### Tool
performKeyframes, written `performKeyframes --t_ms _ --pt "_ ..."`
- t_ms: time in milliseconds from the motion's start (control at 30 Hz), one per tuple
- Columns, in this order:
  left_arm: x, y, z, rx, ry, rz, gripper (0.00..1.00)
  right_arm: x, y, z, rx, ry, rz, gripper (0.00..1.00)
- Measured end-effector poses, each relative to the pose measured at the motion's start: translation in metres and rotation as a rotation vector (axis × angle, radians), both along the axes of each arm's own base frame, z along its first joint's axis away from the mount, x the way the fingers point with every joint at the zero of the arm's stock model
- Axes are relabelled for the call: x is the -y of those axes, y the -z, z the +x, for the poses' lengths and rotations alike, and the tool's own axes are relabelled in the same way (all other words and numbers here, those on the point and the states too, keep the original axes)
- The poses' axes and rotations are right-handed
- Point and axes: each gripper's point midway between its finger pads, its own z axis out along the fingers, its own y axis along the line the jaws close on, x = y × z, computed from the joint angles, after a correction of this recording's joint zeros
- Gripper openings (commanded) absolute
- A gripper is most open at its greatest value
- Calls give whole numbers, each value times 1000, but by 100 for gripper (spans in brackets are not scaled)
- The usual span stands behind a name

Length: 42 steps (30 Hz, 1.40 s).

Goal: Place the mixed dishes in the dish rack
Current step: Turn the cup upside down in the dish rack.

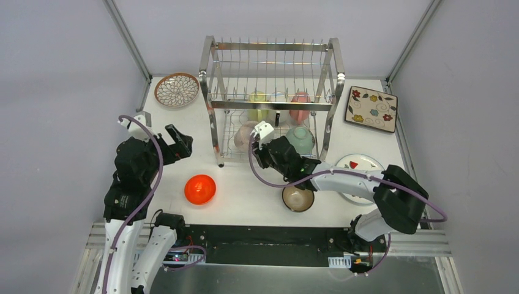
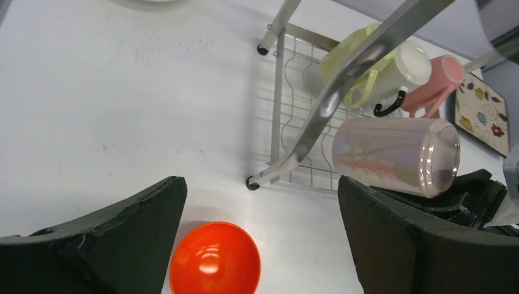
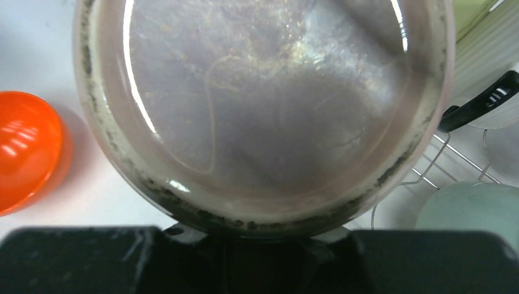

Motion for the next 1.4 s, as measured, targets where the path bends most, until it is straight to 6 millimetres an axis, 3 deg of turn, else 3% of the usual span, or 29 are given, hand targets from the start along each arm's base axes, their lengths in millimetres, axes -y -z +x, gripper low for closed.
performKeyframes --t_ms 233,867,1033,1200,1400 --pt "-12 29 3 -50 -52 57 99 -3 26 10 -37 33 -101 0" --pt "-23 28 2 -41 -101 94 99 -34 51 66 -81 219 -142 0" --pt "-22 27 2 -38 -99 95 99 -36 60 75 -99 259 -135 11" --pt "-23 27 1 -35 -100 95 99 -40 61 81 -113 278 -121 30" --pt "-23 26 1 -34 -100 95 99 -40 61 80 -125 286 -110 42"
